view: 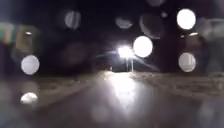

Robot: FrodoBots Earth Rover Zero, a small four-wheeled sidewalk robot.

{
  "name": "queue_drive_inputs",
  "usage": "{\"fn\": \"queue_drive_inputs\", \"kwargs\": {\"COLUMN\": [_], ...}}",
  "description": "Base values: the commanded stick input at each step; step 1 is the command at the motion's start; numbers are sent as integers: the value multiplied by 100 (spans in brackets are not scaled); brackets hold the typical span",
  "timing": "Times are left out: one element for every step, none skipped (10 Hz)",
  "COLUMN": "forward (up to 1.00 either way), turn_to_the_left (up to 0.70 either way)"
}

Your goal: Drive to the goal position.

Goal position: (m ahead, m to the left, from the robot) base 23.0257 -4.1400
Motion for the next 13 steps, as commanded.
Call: {"fn": "queue_drive_inputs", "kwargs": {"forward": [100,100,100,100,100,100,100,100,100,100,100,100,100], "turn_to_the_left": [3,3,3,3,3,1,0,0,0,0,0,0,0]}}
